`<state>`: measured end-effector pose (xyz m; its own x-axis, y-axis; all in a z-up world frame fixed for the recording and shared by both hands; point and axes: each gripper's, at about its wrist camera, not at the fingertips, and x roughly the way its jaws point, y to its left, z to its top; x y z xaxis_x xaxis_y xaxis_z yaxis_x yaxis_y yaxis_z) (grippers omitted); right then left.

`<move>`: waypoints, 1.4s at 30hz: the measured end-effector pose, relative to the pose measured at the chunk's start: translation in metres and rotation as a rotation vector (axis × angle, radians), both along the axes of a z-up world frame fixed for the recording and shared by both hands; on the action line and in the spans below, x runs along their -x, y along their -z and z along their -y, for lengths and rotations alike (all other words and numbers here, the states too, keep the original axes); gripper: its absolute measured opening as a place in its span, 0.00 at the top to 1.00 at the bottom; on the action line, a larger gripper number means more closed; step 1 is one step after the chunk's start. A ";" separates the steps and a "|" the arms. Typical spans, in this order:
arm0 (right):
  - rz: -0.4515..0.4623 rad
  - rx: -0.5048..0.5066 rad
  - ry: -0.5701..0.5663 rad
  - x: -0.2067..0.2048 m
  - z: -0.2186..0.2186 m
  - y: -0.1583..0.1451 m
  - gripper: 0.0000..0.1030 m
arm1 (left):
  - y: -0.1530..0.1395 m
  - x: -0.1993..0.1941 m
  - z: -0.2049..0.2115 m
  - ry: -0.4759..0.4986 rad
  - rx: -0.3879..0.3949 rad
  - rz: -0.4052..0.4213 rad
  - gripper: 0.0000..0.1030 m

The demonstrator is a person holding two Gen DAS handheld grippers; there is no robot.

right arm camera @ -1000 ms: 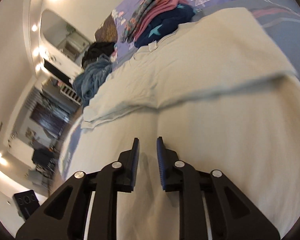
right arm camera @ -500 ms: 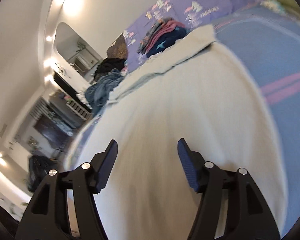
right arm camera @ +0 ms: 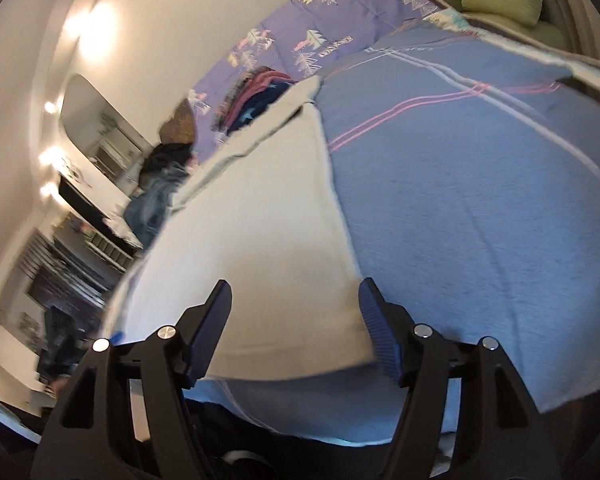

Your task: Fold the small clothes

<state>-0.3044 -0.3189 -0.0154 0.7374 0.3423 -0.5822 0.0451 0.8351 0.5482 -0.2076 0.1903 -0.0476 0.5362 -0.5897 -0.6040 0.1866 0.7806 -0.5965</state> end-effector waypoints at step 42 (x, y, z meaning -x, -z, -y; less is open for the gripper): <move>-0.037 -0.066 -0.226 -0.015 -0.011 0.008 0.10 | 0.007 0.003 0.004 0.086 -0.001 -0.028 0.08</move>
<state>-0.2892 -0.3074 -0.0239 0.6163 0.5345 -0.5784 -0.1176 0.7886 0.6035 -0.2103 0.1862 -0.0545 0.4668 -0.6321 -0.6185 0.2364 0.7631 -0.6015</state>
